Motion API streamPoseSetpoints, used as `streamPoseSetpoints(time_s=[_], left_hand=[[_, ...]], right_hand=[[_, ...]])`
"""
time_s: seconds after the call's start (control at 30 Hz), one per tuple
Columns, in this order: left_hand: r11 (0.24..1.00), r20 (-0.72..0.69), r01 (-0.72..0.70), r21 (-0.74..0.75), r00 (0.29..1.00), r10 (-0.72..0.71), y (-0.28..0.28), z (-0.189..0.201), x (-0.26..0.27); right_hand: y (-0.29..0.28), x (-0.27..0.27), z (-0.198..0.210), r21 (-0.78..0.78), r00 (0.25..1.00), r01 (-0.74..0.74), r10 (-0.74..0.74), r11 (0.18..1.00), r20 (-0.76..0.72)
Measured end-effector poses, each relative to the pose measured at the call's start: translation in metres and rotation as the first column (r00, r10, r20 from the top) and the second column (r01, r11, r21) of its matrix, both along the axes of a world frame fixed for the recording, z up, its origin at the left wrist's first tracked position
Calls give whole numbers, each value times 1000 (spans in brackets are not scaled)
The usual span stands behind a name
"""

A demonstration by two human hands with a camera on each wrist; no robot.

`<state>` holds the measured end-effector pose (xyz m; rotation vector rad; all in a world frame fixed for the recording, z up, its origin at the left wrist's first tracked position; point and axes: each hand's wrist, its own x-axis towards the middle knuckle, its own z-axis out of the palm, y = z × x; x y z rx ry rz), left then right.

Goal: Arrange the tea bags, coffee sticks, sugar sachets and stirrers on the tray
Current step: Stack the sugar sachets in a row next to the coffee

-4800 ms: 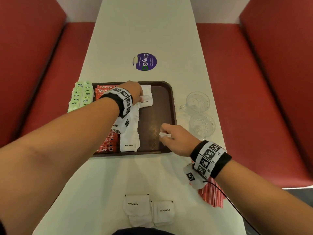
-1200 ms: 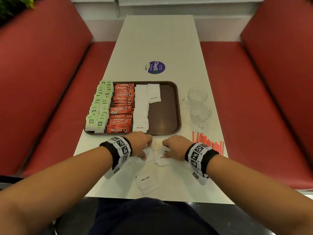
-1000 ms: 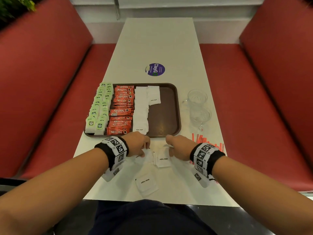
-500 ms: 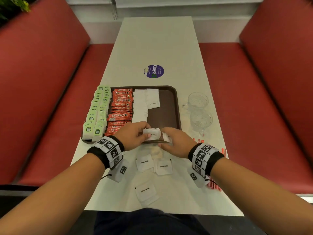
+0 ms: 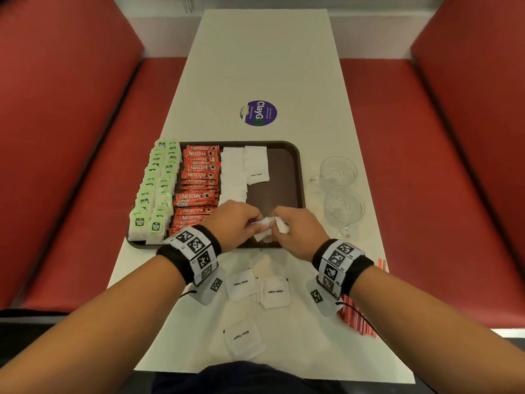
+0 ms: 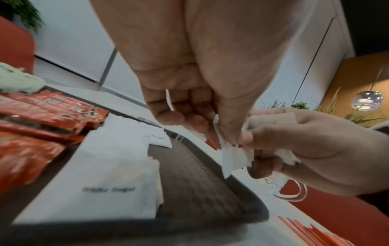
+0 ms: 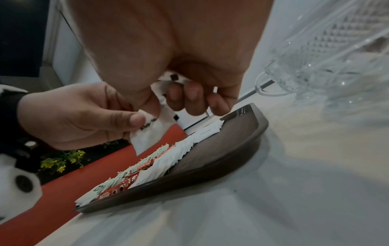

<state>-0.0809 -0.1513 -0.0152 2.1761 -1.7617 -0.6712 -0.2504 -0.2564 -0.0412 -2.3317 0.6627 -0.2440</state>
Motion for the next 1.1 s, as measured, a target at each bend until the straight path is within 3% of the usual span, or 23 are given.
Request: streamPoseSetpoints(time_s=[0.1,0.23,0.47,0.77,0.87,0.97,1.1], left_hand=[[1000,81,-17,-20,997,19,-21,6,8],[981,122,-188,-39,974,191,-64,5,40],[956,282,-165,241,955,94,-123,-11,74],[945,339,-252,207,925,173,-135,-15,80],[966,301,-178,190,947,115,-134,-14,70],[959,262,-53,280,965,-23,-132,-17,60],[932,301,-45,358,951,-70,-136,-15,57]], right_hand=[[-7,2,-1,51,997,64,-61,997,-54],[-15,3,0,230,996,66,-51,971,-70],[-16,4,1,298,994,18,15,954,-107],[-16,5,-2,306,992,24,16,952,-129],[-16,6,-1,270,994,22,8,963,-109],[-16,7,-2,237,996,36,-16,971,-84],[-19,6,-2,236,996,44,-25,971,-84]])
